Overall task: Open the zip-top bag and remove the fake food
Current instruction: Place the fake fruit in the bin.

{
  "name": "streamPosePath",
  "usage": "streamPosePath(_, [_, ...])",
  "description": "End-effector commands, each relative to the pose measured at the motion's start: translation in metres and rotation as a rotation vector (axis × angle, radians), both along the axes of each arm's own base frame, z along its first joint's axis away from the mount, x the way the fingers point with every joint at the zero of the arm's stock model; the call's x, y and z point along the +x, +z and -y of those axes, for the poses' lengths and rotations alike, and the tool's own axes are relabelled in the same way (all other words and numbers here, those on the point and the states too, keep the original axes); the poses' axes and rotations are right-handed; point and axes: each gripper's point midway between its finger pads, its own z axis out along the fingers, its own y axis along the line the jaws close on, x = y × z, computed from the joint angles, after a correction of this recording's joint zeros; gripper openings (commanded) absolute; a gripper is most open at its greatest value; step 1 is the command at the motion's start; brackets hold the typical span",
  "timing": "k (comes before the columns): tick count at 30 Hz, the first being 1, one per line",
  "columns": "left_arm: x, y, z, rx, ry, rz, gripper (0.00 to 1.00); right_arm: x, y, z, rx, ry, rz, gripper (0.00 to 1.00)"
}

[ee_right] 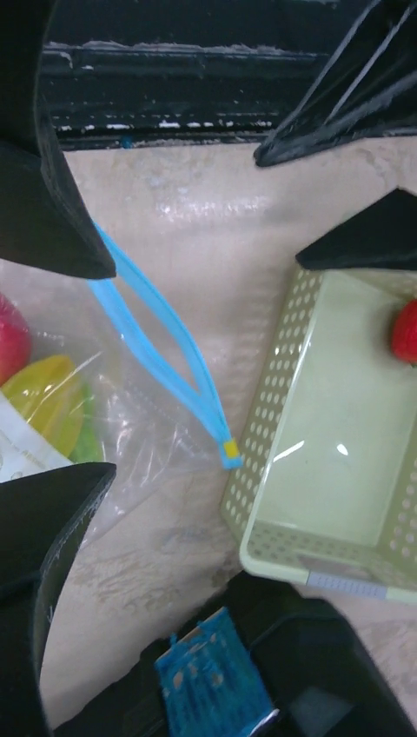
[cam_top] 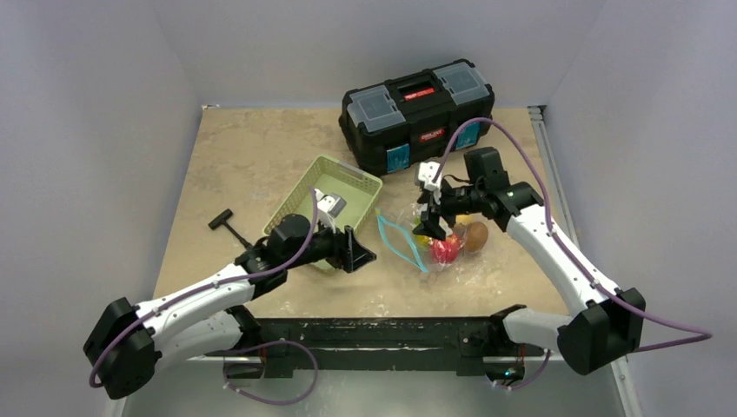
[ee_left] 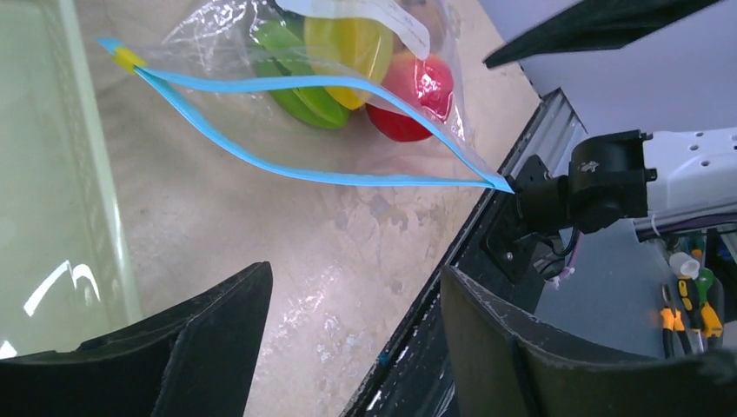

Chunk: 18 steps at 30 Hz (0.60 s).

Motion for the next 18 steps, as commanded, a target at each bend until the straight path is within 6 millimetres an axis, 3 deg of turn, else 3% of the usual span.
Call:
streamPosePath(1, [0.014, 0.026, 0.020, -0.084, 0.035, 0.042, 0.66, -0.022, 0.004, -0.023, -0.081, 0.044, 0.029, 0.79])
streamPosePath(6, [0.022, 0.011, 0.017, -0.117, 0.111, 0.005, 0.53, -0.016, -0.010, -0.042, -0.165, -0.031, 0.034, 0.87])
streamPosePath(12, [0.018, 0.004, 0.016, -0.131, 0.123, -0.001, 0.48, 0.010, -0.032, -0.044, -0.269, -0.168, 0.098, 0.80])
streamPosePath(14, [0.018, 0.005, 0.015, -0.139, 0.128, 0.008, 0.48, 0.014, -0.035, -0.041, -0.299, -0.196, 0.121, 0.73])
streamPosePath(18, [0.017, 0.008, 0.017, -0.168, 0.124, 0.031, 0.47, 0.013, -0.038, -0.032, -0.323, -0.216, 0.139, 0.38])
